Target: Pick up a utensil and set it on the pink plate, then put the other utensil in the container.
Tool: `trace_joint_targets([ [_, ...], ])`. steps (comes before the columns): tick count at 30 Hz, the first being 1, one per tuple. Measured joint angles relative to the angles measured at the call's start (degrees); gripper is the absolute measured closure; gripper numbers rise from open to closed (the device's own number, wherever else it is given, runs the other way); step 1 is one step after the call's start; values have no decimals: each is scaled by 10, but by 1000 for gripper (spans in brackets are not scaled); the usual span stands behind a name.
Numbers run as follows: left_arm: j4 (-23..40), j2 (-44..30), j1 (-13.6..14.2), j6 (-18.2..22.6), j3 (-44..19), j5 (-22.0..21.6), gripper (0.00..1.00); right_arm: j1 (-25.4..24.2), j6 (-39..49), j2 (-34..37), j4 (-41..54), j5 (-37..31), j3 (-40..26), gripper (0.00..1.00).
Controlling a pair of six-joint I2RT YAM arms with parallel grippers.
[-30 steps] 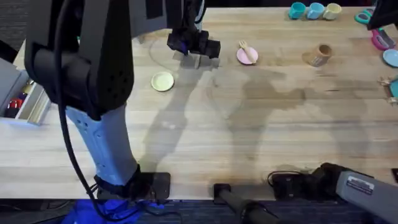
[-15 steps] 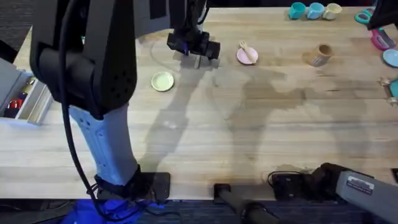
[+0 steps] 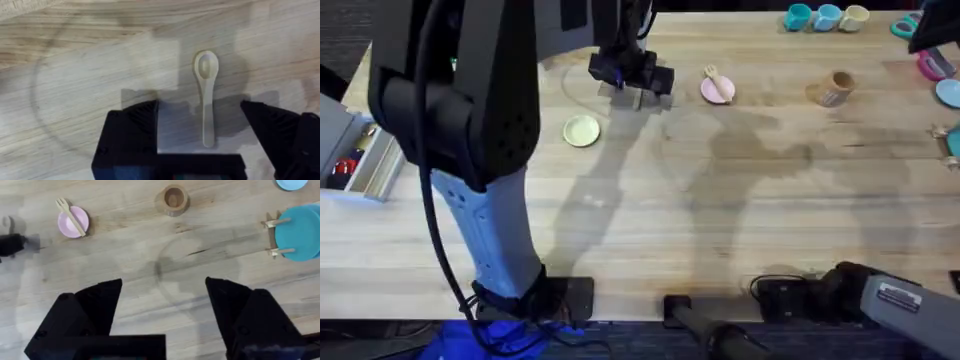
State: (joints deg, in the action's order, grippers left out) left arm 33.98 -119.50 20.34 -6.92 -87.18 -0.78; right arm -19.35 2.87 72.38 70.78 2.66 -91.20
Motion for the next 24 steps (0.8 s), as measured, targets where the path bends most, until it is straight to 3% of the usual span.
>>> trace_joint_targets([
  [8, -23, -4, -1, 0, 0, -5, 7, 0, 0, 0, 0, 0, 0, 4],
  [11, -31, -5, -1, -2, 0, -7, 247, 0, 0, 0, 0, 0, 0, 4],
  [13, -32, -5, -1, -4, 0, -8, 346, 0, 0, 0, 0, 0, 0, 4],
  [17, -33, -5, -1, -4, 0, -8, 419, 0, 0, 0, 0, 0, 0, 4],
  [21, -34, -5, -1, -6, 0, -8, 608, 0, 0, 0, 0, 0, 0, 4],
  [24, -34, -5, -1, -6, 0, -8, 679, 0, 0, 0, 0, 0, 0, 4],
])
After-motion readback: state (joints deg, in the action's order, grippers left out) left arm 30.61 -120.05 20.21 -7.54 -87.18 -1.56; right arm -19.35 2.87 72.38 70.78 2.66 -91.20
